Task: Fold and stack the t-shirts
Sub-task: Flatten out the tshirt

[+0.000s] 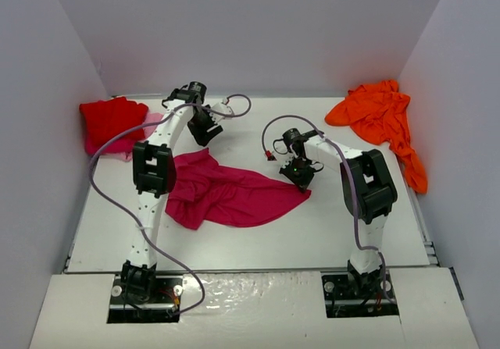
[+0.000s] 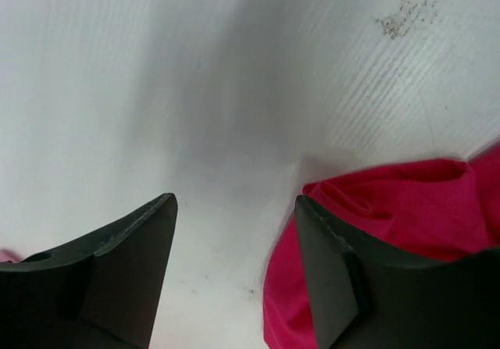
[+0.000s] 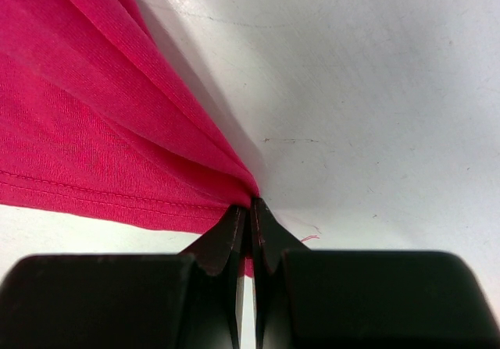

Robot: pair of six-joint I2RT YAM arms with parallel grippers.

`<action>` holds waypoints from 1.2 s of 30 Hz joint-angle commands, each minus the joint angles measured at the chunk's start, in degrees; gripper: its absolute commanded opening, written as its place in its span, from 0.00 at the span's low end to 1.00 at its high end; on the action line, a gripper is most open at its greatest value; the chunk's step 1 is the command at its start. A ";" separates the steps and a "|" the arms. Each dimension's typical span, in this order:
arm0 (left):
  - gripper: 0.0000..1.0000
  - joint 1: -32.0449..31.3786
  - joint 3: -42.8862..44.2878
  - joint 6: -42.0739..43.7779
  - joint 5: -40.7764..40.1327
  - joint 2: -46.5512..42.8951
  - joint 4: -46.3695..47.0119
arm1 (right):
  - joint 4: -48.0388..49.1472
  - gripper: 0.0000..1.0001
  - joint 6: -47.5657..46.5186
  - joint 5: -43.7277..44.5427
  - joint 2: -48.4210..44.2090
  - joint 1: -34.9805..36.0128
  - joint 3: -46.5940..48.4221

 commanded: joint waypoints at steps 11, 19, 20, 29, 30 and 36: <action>0.57 0.13 10.21 12.22 10.83 2.23 -24.42 | 9.99 0.00 -1.38 -0.70 7.47 -0.71 -3.94; 0.55 2.34 5.57 12.27 12.18 -3.75 -22.18 | 10.06 0.00 -1.50 -0.84 7.53 -0.92 -3.70; 0.55 2.44 5.80 12.31 12.05 -3.85 -22.30 | 10.04 0.00 -1.44 -0.84 7.67 -0.92 -3.60; 0.54 2.81 10.12 13.32 11.97 -1.65 -26.16 | 9.95 0.00 -1.30 -0.60 7.52 -0.92 -3.80; 0.53 2.85 10.35 13.46 12.37 -1.56 -26.71 | 9.95 0.00 -1.30 -0.58 7.59 -0.92 -3.80; 0.53 2.54 9.31 15.27 13.19 -1.36 -28.62 | 10.03 0.00 -1.04 -0.58 7.76 -0.92 -3.55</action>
